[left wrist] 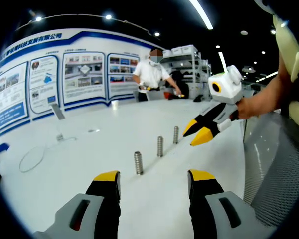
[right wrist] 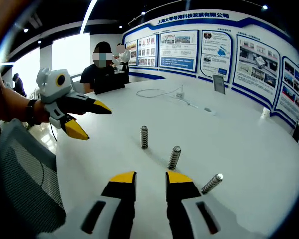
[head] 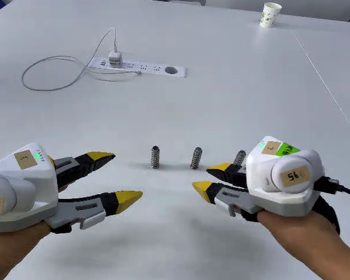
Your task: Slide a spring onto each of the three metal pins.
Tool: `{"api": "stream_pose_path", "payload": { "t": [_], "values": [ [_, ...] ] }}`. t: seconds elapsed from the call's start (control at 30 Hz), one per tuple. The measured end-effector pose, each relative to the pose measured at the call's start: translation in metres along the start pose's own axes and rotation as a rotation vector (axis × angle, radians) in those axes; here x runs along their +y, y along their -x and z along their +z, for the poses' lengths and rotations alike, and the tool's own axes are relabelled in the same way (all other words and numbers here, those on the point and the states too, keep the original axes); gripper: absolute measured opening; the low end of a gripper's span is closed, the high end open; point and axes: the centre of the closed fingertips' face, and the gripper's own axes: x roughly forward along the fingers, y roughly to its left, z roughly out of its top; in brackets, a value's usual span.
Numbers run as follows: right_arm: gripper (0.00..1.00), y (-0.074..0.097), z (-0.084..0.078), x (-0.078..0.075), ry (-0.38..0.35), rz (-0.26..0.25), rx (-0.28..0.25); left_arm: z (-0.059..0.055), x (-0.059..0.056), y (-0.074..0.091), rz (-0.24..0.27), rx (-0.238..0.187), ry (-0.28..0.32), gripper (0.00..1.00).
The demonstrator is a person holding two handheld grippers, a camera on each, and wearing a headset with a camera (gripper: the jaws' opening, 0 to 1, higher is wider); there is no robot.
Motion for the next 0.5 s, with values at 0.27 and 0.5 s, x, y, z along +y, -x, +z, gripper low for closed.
{"api": "stream_pose_path", "payload": {
  "t": [0.27,0.5],
  "values": [
    [0.33,0.023,-0.003,-0.029,0.009,-0.034,-0.024,0.000,-0.002,-0.002,-0.003,0.002,0.003,0.58],
    [0.44,0.037,-0.008,-0.045,0.022,-0.034,-0.038,-0.004,-0.001,0.001,-0.003,0.011,0.015,0.60]
  ]
}}
